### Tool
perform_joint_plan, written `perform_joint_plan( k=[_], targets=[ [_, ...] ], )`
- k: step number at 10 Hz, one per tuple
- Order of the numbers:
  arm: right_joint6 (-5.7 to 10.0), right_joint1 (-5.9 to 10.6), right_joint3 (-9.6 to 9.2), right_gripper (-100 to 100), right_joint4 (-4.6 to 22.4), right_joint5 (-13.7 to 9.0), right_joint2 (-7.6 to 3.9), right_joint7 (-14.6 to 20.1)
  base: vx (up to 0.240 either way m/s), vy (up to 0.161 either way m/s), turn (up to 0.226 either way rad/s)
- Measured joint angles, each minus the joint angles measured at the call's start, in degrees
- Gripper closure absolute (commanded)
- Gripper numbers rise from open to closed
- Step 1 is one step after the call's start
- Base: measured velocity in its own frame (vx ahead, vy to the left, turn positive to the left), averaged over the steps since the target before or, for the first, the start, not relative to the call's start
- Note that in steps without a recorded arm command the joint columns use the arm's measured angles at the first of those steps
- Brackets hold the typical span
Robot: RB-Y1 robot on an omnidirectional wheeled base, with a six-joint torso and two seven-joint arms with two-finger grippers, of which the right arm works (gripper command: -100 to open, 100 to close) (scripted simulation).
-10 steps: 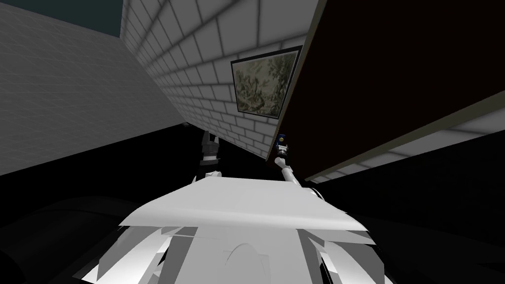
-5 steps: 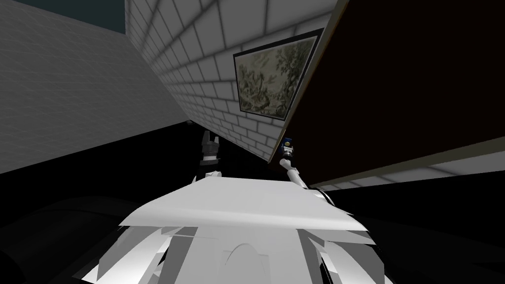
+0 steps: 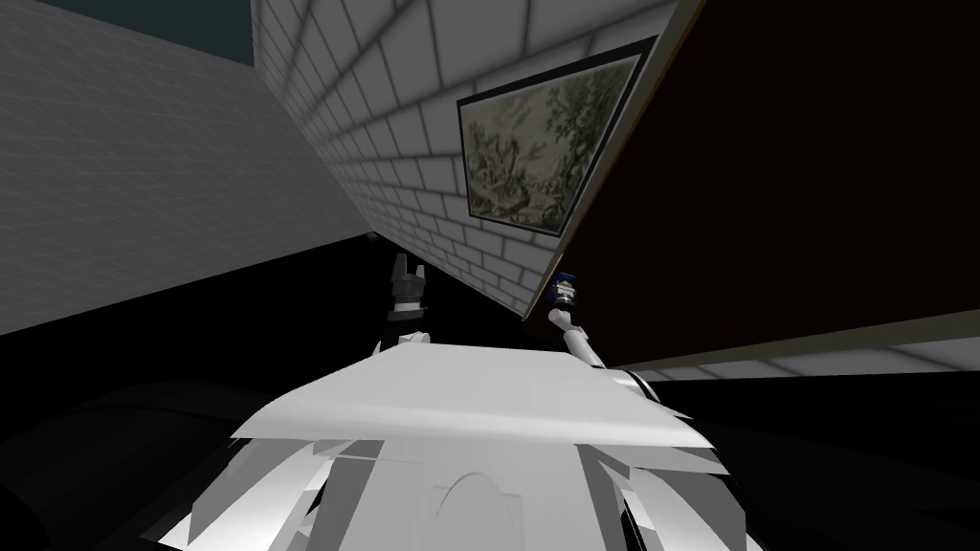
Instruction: Pull the door open
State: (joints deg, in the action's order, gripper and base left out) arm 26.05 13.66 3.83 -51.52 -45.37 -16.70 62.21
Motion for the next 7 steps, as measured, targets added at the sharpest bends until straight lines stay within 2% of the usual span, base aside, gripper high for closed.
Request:
perform_joint_plan(
  k=[4, 5, 7],
  targets=[
    [-0.13, -0.06, -0.03, 100, 0.00, 0.03, 0.03, -0.17, -0.007, -0.001, 0.006],
    [-0.14, -0.07, -0.02, 100, 0.00, 0.02, 0.04, -0.16, -0.117, -0.029, 0.106],
    [-0.01, -0.21, -0.93, 100, -0.56, 0.01, -1.02, 1.11, -0.246, -0.074, 0.162]
  ],
)
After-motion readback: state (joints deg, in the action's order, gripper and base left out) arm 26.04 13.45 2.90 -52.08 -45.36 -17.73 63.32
